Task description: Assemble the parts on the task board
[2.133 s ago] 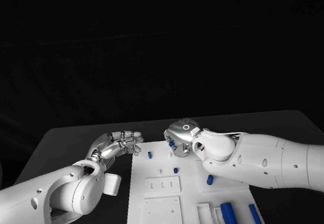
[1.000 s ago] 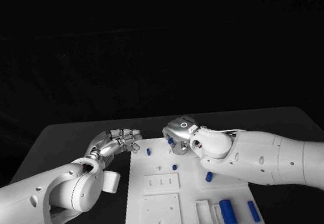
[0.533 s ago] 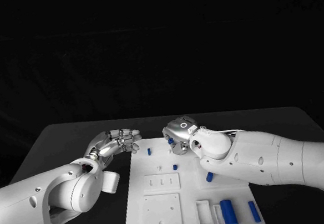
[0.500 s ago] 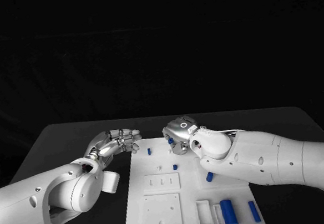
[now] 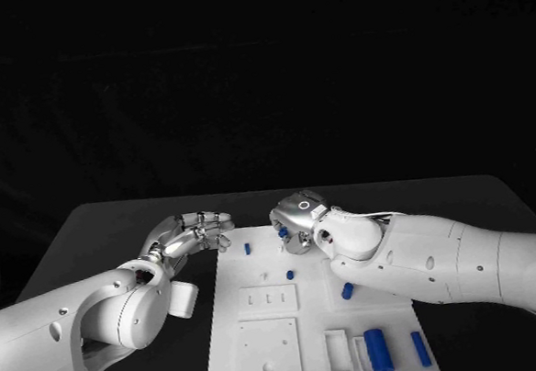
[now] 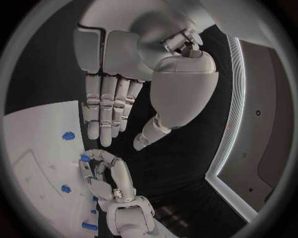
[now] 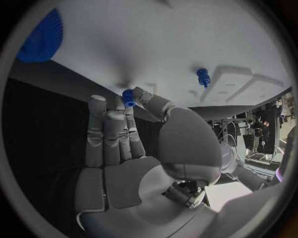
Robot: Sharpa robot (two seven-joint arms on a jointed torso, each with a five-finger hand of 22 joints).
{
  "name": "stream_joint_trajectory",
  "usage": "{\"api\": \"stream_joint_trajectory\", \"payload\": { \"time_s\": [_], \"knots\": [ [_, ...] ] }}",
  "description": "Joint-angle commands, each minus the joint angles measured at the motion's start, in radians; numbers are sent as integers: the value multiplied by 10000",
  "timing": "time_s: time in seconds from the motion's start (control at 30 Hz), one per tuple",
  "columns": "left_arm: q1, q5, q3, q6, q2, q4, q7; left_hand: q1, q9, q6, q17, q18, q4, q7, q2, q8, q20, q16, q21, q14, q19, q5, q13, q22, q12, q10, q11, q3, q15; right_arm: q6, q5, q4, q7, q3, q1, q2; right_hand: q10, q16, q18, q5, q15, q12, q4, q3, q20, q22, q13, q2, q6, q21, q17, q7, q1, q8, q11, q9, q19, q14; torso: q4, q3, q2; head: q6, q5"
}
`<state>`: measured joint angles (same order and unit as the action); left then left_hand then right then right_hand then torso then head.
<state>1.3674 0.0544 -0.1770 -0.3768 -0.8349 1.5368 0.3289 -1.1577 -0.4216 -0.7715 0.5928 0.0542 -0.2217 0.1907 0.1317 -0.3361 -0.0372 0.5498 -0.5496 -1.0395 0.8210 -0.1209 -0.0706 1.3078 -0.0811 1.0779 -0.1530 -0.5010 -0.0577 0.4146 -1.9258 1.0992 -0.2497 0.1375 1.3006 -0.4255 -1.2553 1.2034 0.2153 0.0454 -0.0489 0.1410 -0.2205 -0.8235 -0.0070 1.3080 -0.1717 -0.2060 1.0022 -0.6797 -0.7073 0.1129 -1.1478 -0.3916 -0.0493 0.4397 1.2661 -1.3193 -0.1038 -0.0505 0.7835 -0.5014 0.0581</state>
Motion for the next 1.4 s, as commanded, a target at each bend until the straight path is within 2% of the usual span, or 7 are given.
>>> {"api": "stream_joint_trajectory", "payload": {
  "time_s": [0.03, 0.37, 0.73, 0.77, 0.97, 1.2, 1.4],
  "knots": [
    [17, 42, 9, 95, 33, -1, 61, 88, 17, -28, 18, 134, -58, -14, -16, 47, -48, -48, -68, -41, -15, 63, 8, 171, 61, -11, -57, -21, 7, -102, 131, -27, 96, 9, -15, 1, -91, 57, 465, 32, -9, -127, 37, 116, -6, 176, 60, -201, -170, -46, 31, 113, 12, 140, -140, -43, -9, 156, 10, -7, 6, 27, -6],
    [17, 42, 9, 74, 27, -12, 47, 89, 24, -15, 26, 135, -74, -8, -17, 57, -50, -53, -73, -40, -16, 63, 10, 170, 77, -23, -60, -31, 6, 132, 397, -9, 55, 9, -15, -52, 682, 98, 465, 30, 319, -660, 71, 247, -23, 149, 212, -520, -883, -10, 131, 422, -244, 520, -472, -181, -58, 157, 21, -4, 7, -8, -20],
    [17, 45, 9, 47, -27, -44, 39, 89, 33, 5, 39, 133, -97, -8, -13, 72, -49, -59, -80, -42, -19, 66, 14, 169, 98, -46, -58, -42, 6, 457, 865, 474, 115, 1, -13, -354, 867, 117, 465, 31, 398, -745, 268, 358, 4, 139, 296, -782, -1027, 17, 192, 492, -248, 570, -555, -206, -80, 192, 26, 2, 13, 21, -20],
    [18, 46, 8, 9, -69, -48, 31, 87, 34, 6, 40, 133, -101, -8, -12, 73, -50, -60, -80, -41, -20, 66, 14, 169, 100, -47, -59, -45, 6, 512, 1016, 589, 177, -36, -12, -413, 876, 118, 465, 31, 401, -746, 281, 367, 5, 138, 301, -796, -1035, 19, 196, 495, -247, 573, -558, -207, -82, 194, 33, 5, 9, 40, -23],
    [18, 46, 7, -54, -126, -133, -2, 83, 34, -3, 47, 129, -122, -5, 0, 71, -46, -71, -80, -30, -37, 72, 11, 169, 102, -42, -70, -53, 1, 265, 1830, 1142, 791, -681, 19, -975, 832, 139, 465, 35, 399, -700, 368, 522, 43, 154, 312, -857, -1030, 11, 227, 494, -172, 554, -553, -203, -95, 195, 131, 76, 3, 150, -61],
    [18, 46, 7, -51, -262, -206, 33, 123, 41, -27, 90, 121, -151, 46, 0, 68, -27, -97, -99, -9, -84, 88, -38, 175, 13, 167, -68, -80, -13, -343, 3852, 1573, 1469, -1068, 179, -1837, 16, 166, 465, 53, 119, -279, 445, 783, 30, 223, 57, -673, -1035, -91, 288, 492, -197, 537, -261, -209, -156, 206, 362, 168, -38, 273, -187],
    [17, 132, -4, -94, -291, -237, -21, 166, 54, -35, 150, 103, -208, 44, -15, 74, -50, -127, -141, -3, -114, 89, -155, 179, -212, 618, 104, -93, 19, -659, 4572, 1894, 1633, -1216, 260, -2609, -326, 185, 465, 48, -52, -59, 378, 1100, 5, 224, -251, -614, -942, -190, 328, 448, -159, 480, -91, -193, -209, 218, 501, 264, -78, 301, -264]
  ]
}}
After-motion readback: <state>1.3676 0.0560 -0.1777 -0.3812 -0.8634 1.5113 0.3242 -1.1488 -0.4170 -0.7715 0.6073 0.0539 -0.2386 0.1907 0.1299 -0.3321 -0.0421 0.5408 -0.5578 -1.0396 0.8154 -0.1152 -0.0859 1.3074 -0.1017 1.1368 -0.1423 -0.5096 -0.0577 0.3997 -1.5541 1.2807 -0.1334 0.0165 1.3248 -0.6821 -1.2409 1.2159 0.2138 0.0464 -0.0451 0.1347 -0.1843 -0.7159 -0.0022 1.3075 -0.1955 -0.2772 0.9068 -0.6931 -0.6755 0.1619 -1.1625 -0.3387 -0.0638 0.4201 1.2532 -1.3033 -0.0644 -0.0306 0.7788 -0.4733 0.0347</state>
